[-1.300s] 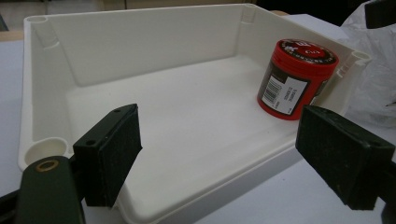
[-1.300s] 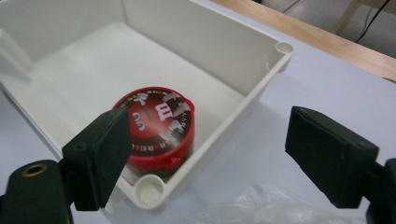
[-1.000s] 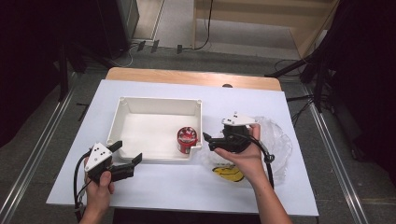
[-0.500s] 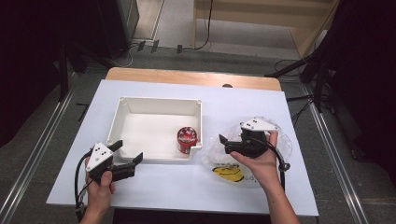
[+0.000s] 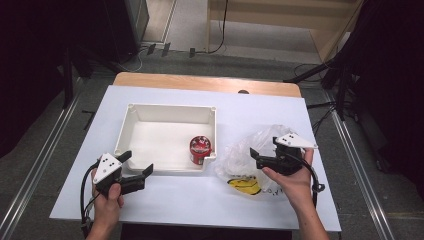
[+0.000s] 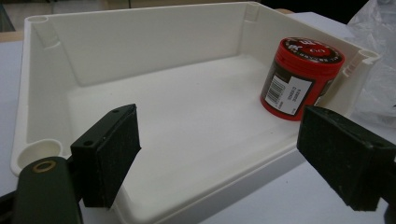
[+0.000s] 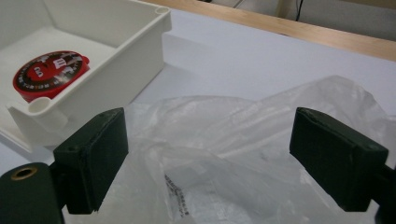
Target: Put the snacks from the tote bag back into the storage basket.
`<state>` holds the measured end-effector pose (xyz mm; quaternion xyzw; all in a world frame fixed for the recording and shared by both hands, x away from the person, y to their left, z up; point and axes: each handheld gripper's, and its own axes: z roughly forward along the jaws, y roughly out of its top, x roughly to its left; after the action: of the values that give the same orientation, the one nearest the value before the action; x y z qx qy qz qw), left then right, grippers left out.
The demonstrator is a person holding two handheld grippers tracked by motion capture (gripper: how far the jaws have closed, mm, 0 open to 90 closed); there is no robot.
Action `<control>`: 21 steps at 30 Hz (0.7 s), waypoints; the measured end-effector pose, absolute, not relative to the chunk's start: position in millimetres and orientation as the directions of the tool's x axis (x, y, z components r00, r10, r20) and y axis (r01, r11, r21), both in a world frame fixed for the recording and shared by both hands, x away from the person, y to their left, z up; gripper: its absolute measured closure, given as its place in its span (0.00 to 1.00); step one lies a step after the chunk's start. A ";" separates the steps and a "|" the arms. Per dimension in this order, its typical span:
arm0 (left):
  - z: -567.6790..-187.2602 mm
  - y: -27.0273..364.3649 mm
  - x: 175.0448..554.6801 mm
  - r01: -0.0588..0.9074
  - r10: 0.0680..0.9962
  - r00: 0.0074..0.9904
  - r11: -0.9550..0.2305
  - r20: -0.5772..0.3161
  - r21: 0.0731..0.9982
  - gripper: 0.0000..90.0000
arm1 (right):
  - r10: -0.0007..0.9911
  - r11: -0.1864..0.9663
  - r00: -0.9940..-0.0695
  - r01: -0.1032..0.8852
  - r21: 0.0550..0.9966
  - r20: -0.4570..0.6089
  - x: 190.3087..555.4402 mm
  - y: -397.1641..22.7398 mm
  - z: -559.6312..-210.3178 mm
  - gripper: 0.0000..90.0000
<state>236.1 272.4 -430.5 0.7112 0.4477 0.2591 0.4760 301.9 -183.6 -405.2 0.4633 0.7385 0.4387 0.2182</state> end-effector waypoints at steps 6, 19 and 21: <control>-430.9 271.9 236.0 0.393 0.883 0.466 -0.151 -0.054 0.907 0.15 | 0.887 0.171 -0.453 0.501 0.848 0.089 296.4 -197.4 -412.2 0.13; -431.7 270.7 235.7 0.394 0.884 0.464 -0.155 -0.051 0.906 0.15 | 0.907 0.119 -0.404 0.521 0.845 0.121 283.5 -227.6 -424.6 0.13; -431.8 271.3 235.8 0.396 0.884 0.464 -0.152 -0.054 0.906 0.15 | 0.911 0.116 -0.395 0.522 0.845 0.119 281.4 -232.7 -426.6 0.13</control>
<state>235.8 271.3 -431.8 0.7135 0.4483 0.2586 0.4722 281.4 -232.7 -426.6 0.5027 0.7128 0.4351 0.2236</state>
